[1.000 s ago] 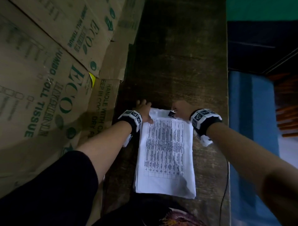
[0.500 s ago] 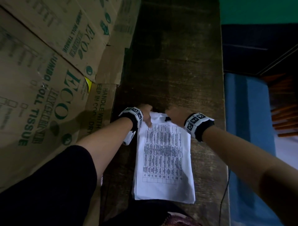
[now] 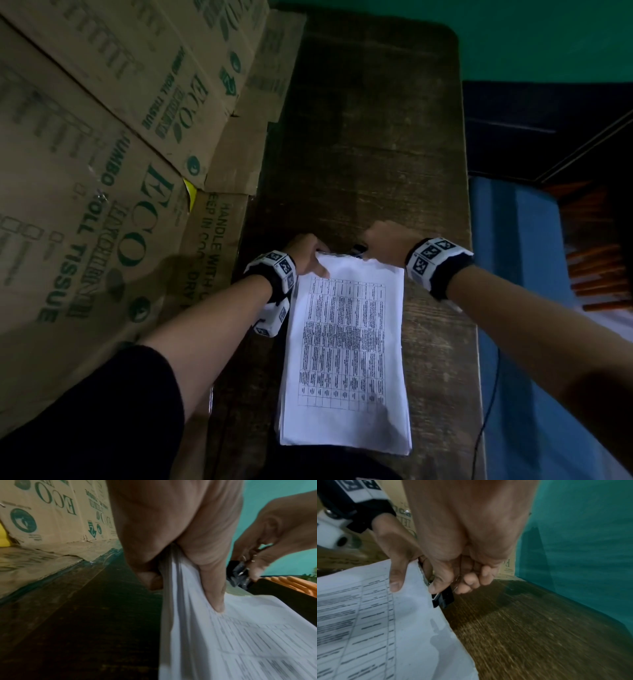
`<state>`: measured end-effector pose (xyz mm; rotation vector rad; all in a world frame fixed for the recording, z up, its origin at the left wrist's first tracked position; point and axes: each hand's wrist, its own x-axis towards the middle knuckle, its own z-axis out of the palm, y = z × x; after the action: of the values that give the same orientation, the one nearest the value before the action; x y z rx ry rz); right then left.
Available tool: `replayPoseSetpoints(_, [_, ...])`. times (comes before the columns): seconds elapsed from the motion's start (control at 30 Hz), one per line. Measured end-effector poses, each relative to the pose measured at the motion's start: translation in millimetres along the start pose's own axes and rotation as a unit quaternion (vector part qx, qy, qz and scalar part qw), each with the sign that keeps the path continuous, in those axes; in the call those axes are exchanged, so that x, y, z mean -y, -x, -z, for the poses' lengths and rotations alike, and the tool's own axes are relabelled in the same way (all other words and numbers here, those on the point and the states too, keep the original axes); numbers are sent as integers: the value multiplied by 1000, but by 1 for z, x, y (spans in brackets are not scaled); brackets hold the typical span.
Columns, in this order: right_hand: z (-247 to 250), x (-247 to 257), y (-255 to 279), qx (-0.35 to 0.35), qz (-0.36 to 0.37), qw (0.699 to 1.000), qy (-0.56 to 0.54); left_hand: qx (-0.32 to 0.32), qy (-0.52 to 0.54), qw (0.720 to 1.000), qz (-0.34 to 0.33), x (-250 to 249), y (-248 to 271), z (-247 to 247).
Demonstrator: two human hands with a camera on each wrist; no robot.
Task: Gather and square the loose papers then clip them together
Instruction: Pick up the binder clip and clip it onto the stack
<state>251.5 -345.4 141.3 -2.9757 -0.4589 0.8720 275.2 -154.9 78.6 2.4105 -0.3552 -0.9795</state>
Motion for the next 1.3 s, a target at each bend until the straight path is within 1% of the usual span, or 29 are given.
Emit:
replayPoseSetpoints(0.07, [2,8,2,-7,22,999,31,-26,1,1000,-11,-2,6,-2])
replayPoseSetpoints(0.13, [6,15,4,-11,44,997,62,-37,3,999,-26,-3,11,-1])
replayPoseSetpoints(0.3, [15,26,6,0,80,989,124,-47,7,997,-57,-7,25,1])
replayPoseSetpoints(0.4, [19,32,5,12,92,985,143,-40,18,996,-77,-10,29,3])
replayPoseSetpoints(0.57, [23,34,7,31,91,986,138,-35,33,995,-87,-13,31,4])
replayPoseSetpoints(0.67, [24,33,9,52,78,987,128,-30,44,995,-85,-13,31,4])
replayPoseSetpoints(0.73, [22,30,8,58,65,991,103,-25,49,995,-85,-12,31,3])
replayPoseSetpoints(0.77, [19,27,8,39,63,994,86,-26,51,995,-83,-12,32,2])
replayPoseSetpoints(0.87, [9,18,13,-54,59,996,29,-28,90,993,-73,-7,32,1])
replayPoseSetpoints(0.9, [3,17,16,-72,51,996,-5,-39,119,990,-68,-5,34,0])
replayPoseSetpoints(0.93, [-4,18,20,-80,37,995,-52,-57,169,982,-58,-2,37,-2])
replayPoseSetpoints(1.0, [-19,15,25,-104,-9,983,-154,-97,298,950,-12,6,47,-14])
replayPoseSetpoints(1.07, [-32,13,29,-142,-56,959,-237,-99,403,909,42,11,57,-30])
replayPoseSetpoints(1.1, [-39,14,33,-171,-64,948,-261,-95,427,898,57,11,60,-38])
replayPoseSetpoints(1.13, [-46,17,38,-211,-63,937,-272,-99,436,892,61,10,62,-44])
replayPoseSetpoints(1.2, [-66,29,48,-302,-28,914,-270,-127,451,882,49,3,68,-49])
replayPoseSetpoints(1.23, [-79,35,53,-322,-14,911,-258,-134,463,875,41,0,70,-49])
replayPoseSetpoints(1.27, [-89,42,58,-308,-12,919,-246,-134,478,867,37,-1,71,-50])
replayPoseSetpoints(1.3, [-99,47,63,-276,-14,933,-230,-137,487,862,34,-2,73,-50])
